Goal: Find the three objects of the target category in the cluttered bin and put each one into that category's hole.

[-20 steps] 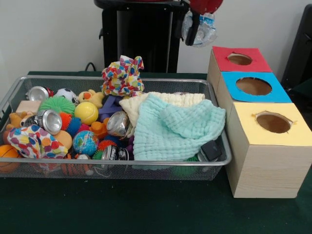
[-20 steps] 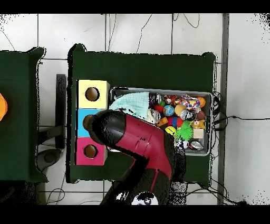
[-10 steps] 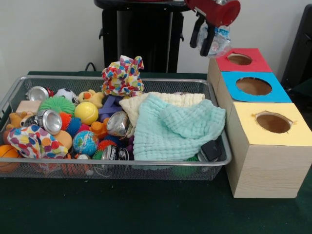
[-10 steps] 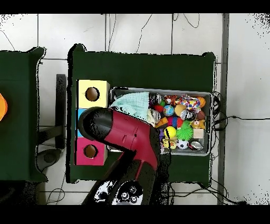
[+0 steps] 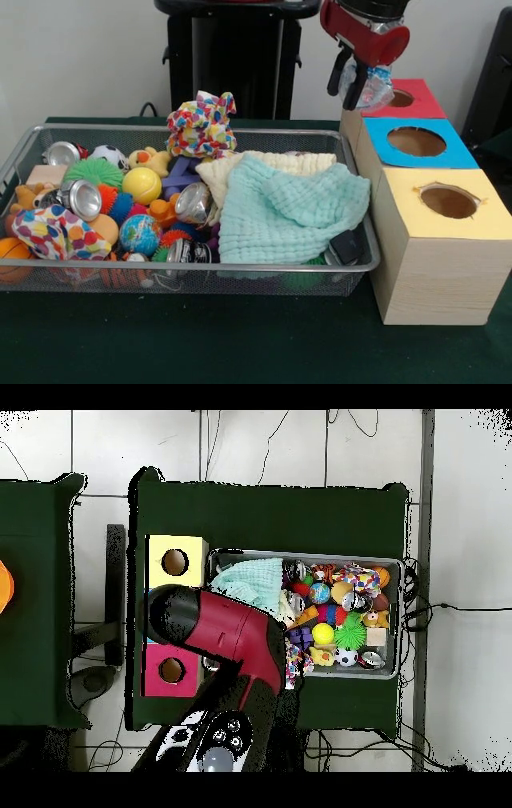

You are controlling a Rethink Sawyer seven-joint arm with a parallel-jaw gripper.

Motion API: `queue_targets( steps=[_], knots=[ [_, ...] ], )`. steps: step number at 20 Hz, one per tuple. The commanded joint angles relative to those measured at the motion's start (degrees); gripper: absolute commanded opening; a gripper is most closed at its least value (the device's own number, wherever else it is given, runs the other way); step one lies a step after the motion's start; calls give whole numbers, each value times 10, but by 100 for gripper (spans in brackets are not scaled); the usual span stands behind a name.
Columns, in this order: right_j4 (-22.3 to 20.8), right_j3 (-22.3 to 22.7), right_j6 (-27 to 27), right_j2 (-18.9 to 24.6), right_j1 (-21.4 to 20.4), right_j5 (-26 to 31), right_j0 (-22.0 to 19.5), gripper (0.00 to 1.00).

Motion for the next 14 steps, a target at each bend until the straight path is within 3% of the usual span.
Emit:
queue_targets(
  steps=[1,14],
  knots=[
    [26,-24,183,11,37,13,8,0],
    [51,-40,212,11,66,6,32,0]
  ],
)
